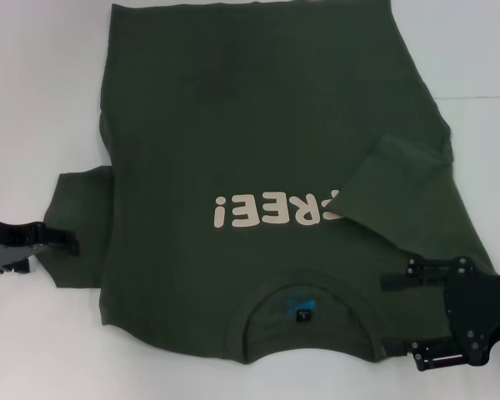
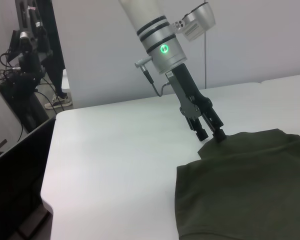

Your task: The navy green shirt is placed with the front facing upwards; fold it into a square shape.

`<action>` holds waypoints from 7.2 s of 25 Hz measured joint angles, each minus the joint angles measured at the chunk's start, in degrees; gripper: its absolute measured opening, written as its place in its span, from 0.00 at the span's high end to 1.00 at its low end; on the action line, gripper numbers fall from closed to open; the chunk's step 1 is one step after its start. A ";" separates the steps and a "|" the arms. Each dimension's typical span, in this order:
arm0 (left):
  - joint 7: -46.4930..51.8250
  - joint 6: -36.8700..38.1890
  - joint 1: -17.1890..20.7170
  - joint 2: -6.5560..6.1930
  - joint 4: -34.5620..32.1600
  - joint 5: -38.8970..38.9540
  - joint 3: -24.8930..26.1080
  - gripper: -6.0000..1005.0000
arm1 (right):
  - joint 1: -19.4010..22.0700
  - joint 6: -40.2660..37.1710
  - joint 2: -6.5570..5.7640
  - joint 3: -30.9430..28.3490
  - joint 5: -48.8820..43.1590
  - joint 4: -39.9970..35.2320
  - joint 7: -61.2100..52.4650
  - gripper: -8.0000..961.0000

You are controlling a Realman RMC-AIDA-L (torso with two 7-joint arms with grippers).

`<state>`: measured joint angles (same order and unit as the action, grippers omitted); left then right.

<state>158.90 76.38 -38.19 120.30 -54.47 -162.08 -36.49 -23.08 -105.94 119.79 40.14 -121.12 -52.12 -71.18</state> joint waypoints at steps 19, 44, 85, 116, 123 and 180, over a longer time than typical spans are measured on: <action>0.10 -1.32 -0.69 0.31 1.46 0.01 -0.33 0.10 | -0.31 0.69 0.00 0.57 -0.08 0.00 -0.81 0.13; -0.14 -3.72 -1.52 0.58 2.00 -1.11 -3.25 0.54 | -0.72 1.28 -0.16 0.55 -0.07 -0.10 -2.38 0.13; -4.40 -10.14 3.20 0.42 -7.14 -1.04 -4.89 0.97 | -1.16 3.44 0.08 0.55 -0.07 2.71 -2.38 0.15; -9.97 -10.49 -3.55 3.51 3.40 20.18 -12.54 0.97 | -1.25 4.24 0.00 0.55 -0.07 4.47 -2.48 0.15; -9.93 -11.15 -4.49 3.54 3.55 20.73 -13.05 0.96 | -1.27 4.57 0.00 0.55 -0.07 4.73 -2.47 0.15; -66.76 32.48 1.24 0.90 9.60 40.78 -2.00 0.07 | -0.04 -0.43 -1.48 -12.05 -4.07 -26.17 -31.70 0.14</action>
<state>92.14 108.87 -36.95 121.19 -44.87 -121.30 -38.50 -23.11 -106.38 118.31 28.09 -125.19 -78.29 -102.88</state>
